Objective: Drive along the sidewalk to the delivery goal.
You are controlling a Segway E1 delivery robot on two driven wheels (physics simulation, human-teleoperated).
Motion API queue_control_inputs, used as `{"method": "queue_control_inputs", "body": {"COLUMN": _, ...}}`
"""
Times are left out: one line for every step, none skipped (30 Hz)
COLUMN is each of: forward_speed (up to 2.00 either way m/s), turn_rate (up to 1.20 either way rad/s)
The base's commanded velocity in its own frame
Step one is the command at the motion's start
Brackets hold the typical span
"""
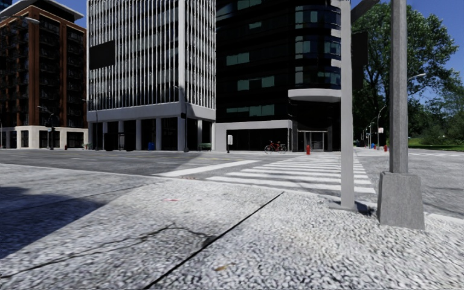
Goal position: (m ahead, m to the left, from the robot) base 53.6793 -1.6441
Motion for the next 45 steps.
{"method": "queue_control_inputs", "body": {"forward_speed": 1.43, "turn_rate": 0.00}}
{"method": "queue_control_inputs", "body": {"forward_speed": 1.43, "turn_rate": 0.00}}
{"method": "queue_control_inputs", "body": {"forward_speed": 1.43, "turn_rate": 0.00}}
{"method": "queue_control_inputs", "body": {"forward_speed": 1.43, "turn_rate": 0.00}}
{"method": "queue_control_inputs", "body": {"forward_speed": 1.43, "turn_rate": 0.00}}
{"method": "queue_control_inputs", "body": {"forward_speed": 1.43, "turn_rate": 0.00}}
{"method": "queue_control_inputs", "body": {"forward_speed": 1.43, "turn_rate": 0.00}}
{"method": "queue_control_inputs", "body": {"forward_speed": 1.43, "turn_rate": 0.00}}
{"method": "queue_control_inputs", "body": {"forward_speed": 1.43, "turn_rate": 0.00}}
{"method": "queue_control_inputs", "body": {"forward_speed": 1.43, "turn_rate": 0.00}}
{"method": "queue_control_inputs", "body": {"forward_speed": 1.43, "turn_rate": 0.00}}
{"method": "queue_control_inputs", "body": {"forward_speed": 1.43, "turn_rate": 0.00}}
{"method": "queue_control_inputs", "body": {"forward_speed": 1.43, "turn_rate": 0.00}}
{"method": "queue_control_inputs", "body": {"forward_speed": 1.43, "turn_rate": 0.00}}
{"method": "queue_control_inputs", "body": {"forward_speed": 1.43, "turn_rate": 0.00}}
{"method": "queue_control_inputs", "body": {"forward_speed": 1.43, "turn_rate": 0.00}}
{"method": "queue_control_inputs", "body": {"forward_speed": 1.43, "turn_rate": 0.00}}
{"method": "queue_control_inputs", "body": {"forward_speed": 1.43, "turn_rate": 0.00}}
{"method": "queue_control_inputs", "body": {"forward_speed": 1.43, "turn_rate": 0.00}}
{"method": "queue_control_inputs", "body": {"forward_speed": 1.43, "turn_rate": 0.00}}
{"method": "queue_control_inputs", "body": {"forward_speed": 1.43, "turn_rate": 0.00}}
{"method": "queue_control_inputs", "body": {"forward_speed": 1.43, "turn_rate": 0.00}}
{"method": "queue_control_inputs", "body": {"forward_speed": 1.43, "turn_rate": 0.00}}
{"method": "queue_control_inputs", "body": {"forward_speed": 1.43, "turn_rate": 0.00}}
{"method": "queue_control_inputs", "body": {"forward_speed": 1.43, "turn_rate": 0.00}}
{"method": "queue_control_inputs", "body": {"forward_speed": 1.43, "turn_rate": 0.00}}
{"method": "queue_control_inputs", "body": {"forward_speed": 1.43, "turn_rate": 0.00}}
{"method": "queue_control_inputs", "body": {"forward_speed": 1.43, "turn_rate": 0.00}}
{"method": "queue_control_inputs", "body": {"forward_speed": 1.43, "turn_rate": 0.00}}
{"method": "queue_control_inputs", "body": {"forward_speed": 1.43, "turn_rate": 0.00}}
{"method": "queue_control_inputs", "body": {"forward_speed": 1.43, "turn_rate": 0.00}}
{"method": "queue_control_inputs", "body": {"forward_speed": 1.43, "turn_rate": 0.00}}
{"method": "queue_control_inputs", "body": {"forward_speed": 1.43, "turn_rate": -0.06}}
{"method": "queue_control_inputs", "body": {"forward_speed": 1.43, "turn_rate": -0.07}}
{"method": "queue_control_inputs", "body": {"forward_speed": 1.43, "turn_rate": -0.07}}
{"method": "queue_control_inputs", "body": {"forward_speed": 1.43, "turn_rate": -0.07}}
{"method": "queue_control_inputs", "body": {"forward_speed": 1.43, "turn_rate": -0.07}}
{"method": "queue_control_inputs", "body": {"forward_speed": 1.43, "turn_rate": -0.07}}
{"method": "queue_control_inputs", "body": {"forward_speed": 1.43, "turn_rate": -0.27}}
{"method": "queue_control_inputs", "body": {"forward_speed": 1.43, "turn_rate": -0.43}}
{"method": "queue_control_inputs", "body": {"forward_speed": 1.43, "turn_rate": -0.43}}
{"method": "queue_control_inputs", "body": {"forward_speed": 1.43, "turn_rate": -0.49}}
{"method": "queue_control_inputs", "body": {"forward_speed": 1.43, "turn_rate": -0.51}}
{"method": "queue_control_inputs", "body": {"forward_speed": 1.43, "turn_rate": -0.52}}
{"method": "queue_control_inputs", "body": {"forward_speed": 1.43, "turn_rate": -0.52}}
